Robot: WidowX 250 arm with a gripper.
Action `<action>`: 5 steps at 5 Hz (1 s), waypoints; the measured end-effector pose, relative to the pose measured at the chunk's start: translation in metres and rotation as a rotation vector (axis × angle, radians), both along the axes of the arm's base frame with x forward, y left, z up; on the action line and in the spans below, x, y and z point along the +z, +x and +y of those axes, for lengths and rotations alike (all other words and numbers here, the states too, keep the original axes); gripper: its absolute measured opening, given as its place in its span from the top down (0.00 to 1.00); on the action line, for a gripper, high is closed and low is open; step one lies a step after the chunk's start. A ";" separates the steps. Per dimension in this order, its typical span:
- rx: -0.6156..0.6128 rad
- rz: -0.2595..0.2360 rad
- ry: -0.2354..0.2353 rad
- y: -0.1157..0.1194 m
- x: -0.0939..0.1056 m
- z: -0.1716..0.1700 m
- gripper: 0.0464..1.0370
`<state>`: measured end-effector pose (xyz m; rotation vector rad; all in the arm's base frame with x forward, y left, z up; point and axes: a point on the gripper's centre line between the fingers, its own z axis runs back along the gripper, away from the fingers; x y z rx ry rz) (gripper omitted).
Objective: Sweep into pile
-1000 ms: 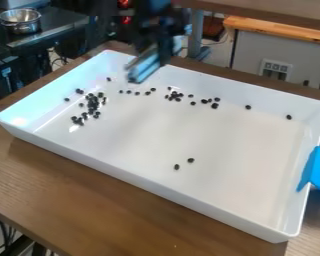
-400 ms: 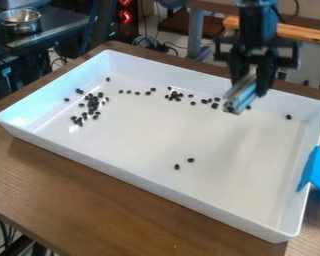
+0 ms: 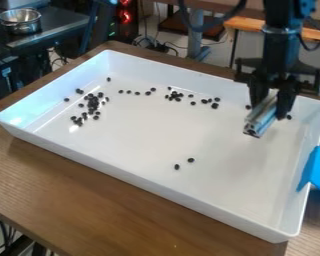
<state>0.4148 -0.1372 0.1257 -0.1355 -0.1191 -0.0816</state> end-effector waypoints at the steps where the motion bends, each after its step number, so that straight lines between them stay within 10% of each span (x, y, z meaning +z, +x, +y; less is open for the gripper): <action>1: 0.010 0.010 0.010 0.008 -0.013 -0.003 0.66; 5: 0.001 0.008 0.040 0.024 -0.037 -0.033 0.66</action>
